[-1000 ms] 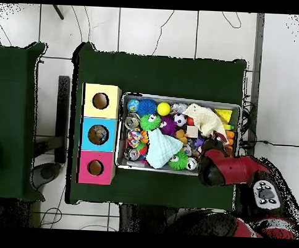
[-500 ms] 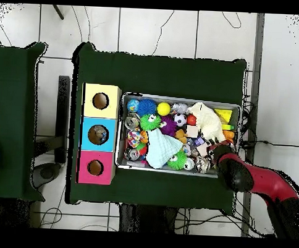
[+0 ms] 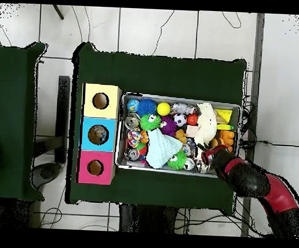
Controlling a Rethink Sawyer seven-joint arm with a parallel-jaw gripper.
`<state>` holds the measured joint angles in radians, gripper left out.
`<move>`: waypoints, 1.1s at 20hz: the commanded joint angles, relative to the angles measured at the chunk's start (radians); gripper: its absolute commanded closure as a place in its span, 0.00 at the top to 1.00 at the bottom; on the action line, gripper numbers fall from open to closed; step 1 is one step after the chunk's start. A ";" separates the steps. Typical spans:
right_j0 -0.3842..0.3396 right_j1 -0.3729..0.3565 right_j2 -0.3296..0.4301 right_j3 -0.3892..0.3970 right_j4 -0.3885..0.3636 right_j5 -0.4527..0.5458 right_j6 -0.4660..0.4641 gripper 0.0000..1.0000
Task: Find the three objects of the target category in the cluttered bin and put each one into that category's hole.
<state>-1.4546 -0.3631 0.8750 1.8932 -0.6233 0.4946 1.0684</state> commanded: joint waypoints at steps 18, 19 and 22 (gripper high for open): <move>-0.123 0.122 0.403 0.235 0.107 0.249 -0.159 0.00; -0.122 0.112 0.408 0.248 0.107 0.243 -0.144 0.00; -0.114 0.055 0.435 0.303 0.113 0.212 -0.075 0.00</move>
<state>-1.5743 -0.2430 1.2274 2.1223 -0.5423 0.6080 1.0414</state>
